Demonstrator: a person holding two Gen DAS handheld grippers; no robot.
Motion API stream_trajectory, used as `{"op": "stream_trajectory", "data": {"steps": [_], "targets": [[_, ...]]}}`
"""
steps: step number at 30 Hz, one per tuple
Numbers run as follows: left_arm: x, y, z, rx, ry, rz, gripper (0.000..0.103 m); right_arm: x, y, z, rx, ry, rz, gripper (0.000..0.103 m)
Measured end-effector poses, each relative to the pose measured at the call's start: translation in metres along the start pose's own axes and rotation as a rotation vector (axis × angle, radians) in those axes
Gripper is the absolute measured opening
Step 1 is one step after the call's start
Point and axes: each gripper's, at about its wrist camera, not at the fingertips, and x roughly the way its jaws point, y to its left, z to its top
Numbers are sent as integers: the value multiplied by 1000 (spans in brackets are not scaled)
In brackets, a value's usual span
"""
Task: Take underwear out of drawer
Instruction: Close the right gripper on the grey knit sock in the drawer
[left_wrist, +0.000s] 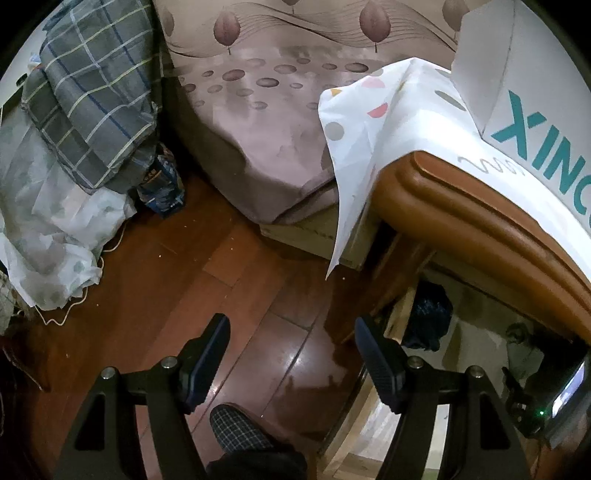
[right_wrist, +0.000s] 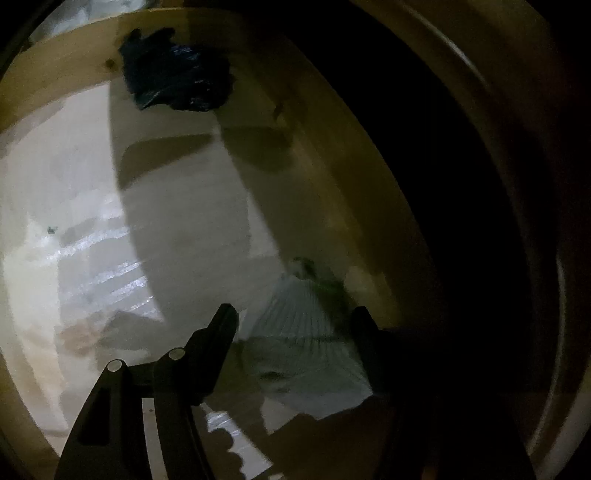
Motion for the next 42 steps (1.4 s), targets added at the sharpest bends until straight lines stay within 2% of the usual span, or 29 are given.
{"op": "stream_trajectory", "data": {"steps": [3,5,10,13,16,22,26,30,32,34,42], "targets": [[0,-1,-1,0,1,3,72,5,-2,-1,-4,-1,13,57],[1,-2,-1,-2,7,2,72,3,-4,-2,5,0,58,43],[1,-3,-2,3,9,-2,72,2,-6,-2,70,24,105,31],[0,-2,-2,-1,8,-9,72,-2,-9,-3,113,40,163,30],[-1,0,-2,-3,5,-13,72,-7,-6,-7,108,41,185,30],[1,-1,-1,6,14,-13,72,2,-13,-7,120,41,185,46],[1,-2,0,13,14,-14,72,2,-15,-9,114,36,201,47],[4,-6,0,25,18,-14,72,1,-13,-10,136,42,222,39],[5,-8,-2,34,20,-13,72,-1,-12,-11,139,48,230,30],[7,-11,-3,41,30,-20,72,-2,-9,-13,124,58,225,26],[12,-30,-11,128,46,-53,72,-16,-11,-16,85,143,260,18]]}}
